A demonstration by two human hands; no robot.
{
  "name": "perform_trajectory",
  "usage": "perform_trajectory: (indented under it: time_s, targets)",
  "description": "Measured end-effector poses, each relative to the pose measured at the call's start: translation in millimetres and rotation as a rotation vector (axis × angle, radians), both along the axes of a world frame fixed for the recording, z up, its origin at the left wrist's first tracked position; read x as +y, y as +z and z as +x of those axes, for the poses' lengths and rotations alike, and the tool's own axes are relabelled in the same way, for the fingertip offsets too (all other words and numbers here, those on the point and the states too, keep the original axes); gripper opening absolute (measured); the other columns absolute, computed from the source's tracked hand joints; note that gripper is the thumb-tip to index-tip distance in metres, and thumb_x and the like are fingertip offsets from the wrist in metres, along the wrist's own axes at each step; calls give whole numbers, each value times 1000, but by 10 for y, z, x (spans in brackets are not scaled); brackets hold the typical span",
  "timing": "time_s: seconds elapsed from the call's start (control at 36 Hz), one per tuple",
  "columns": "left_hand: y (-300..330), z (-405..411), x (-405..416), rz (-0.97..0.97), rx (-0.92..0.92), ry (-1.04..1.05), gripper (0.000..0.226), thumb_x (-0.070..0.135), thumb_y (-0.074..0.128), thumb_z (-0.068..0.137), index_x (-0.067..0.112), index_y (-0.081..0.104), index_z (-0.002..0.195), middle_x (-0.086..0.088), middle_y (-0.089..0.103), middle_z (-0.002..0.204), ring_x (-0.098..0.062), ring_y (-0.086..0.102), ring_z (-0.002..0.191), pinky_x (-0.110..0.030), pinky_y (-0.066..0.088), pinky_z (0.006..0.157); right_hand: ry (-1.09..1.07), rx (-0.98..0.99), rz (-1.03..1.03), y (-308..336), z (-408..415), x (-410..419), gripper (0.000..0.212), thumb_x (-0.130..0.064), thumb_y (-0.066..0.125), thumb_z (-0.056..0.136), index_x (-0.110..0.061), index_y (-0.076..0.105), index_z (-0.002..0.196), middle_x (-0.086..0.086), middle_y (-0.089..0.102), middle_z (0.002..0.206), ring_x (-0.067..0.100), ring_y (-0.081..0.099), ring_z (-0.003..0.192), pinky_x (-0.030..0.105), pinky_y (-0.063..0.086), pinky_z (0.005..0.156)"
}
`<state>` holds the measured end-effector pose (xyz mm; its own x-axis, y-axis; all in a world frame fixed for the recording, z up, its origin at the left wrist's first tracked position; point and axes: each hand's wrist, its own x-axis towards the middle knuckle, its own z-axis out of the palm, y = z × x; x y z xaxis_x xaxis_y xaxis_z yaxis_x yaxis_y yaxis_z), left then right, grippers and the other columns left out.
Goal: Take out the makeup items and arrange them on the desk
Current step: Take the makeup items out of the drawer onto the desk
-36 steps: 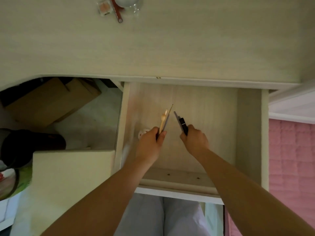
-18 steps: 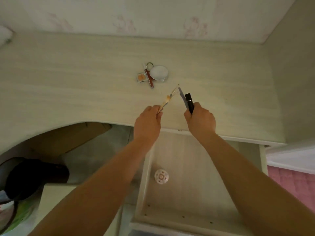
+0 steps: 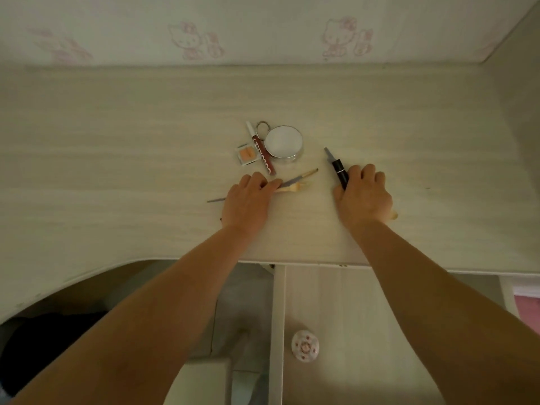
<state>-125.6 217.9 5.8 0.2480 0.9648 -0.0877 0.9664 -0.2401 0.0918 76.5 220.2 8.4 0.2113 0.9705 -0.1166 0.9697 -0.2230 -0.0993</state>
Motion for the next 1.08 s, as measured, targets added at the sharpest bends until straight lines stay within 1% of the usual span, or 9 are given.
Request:
perform_trajectory:
  time_s: [0.19,0.31,0.39,0.5,0.61,0.67,0.81,1.0,1.08]
  targets:
    - [-25,-18,239,25,56,-102,44,30,36,100,29,33,144,-5,41,131,-26,39,120,-37,34,91,-41,-23,67,-51,-55,256,35,-33,42,90,-7,47,114,15,46,115,33,42,106,40,36,81]
    - [-31,-25,300,29,72,-157,45,39,32,99,31,32,143,-3,41,128,-25,38,117,-36,32,93,-37,-14,99,-101,-51,269,41,-33,40,91,-6,45,121,15,42,125,34,39,111,42,32,91]
    - [-44,-42,340,36,76,-186,47,43,30,97,29,34,142,-3,43,127,-25,39,116,-37,30,94,-16,15,98,-132,-14,264,49,-37,37,93,-9,38,134,11,35,138,33,33,122,42,27,102]
    - [-52,-18,379,43,84,-250,52,47,26,95,27,33,143,-3,42,128,-24,36,119,-37,27,98,75,26,31,-142,3,280,57,-46,28,95,-25,19,147,5,22,153,30,18,140,45,17,114]
    - [-42,41,388,52,108,-293,61,52,14,89,27,35,141,-2,43,128,-25,38,117,-39,28,95,159,-32,-61,-138,-43,296,61,-54,18,94,-32,2,149,-1,6,158,28,7,145,51,11,115]
    - [-37,59,402,54,123,-302,59,52,16,90,27,32,142,-1,40,130,-24,36,120,-39,28,97,180,-46,-78,-134,-60,295,60,-54,14,95,-33,-2,149,-2,3,158,27,5,145,53,11,115]
    - [-38,80,403,78,126,-297,51,50,28,94,24,34,138,-2,37,134,-23,33,123,-40,23,105,224,29,20,-143,-105,222,53,-41,19,99,-31,8,149,-4,14,157,24,15,143,51,15,114]
    - [-43,185,360,74,135,-299,53,53,27,94,22,33,136,-4,36,133,-25,33,122,-39,27,100,235,62,-52,-133,-124,283,53,-36,20,100,-31,2,150,-6,-1,159,20,3,146,43,6,119]
    - [-50,230,306,57,130,-300,53,53,26,95,23,31,138,-3,34,136,-24,30,125,-41,23,105,244,90,-72,-88,-148,244,53,-37,17,100,-29,2,150,-6,-2,159,20,1,147,43,2,119]
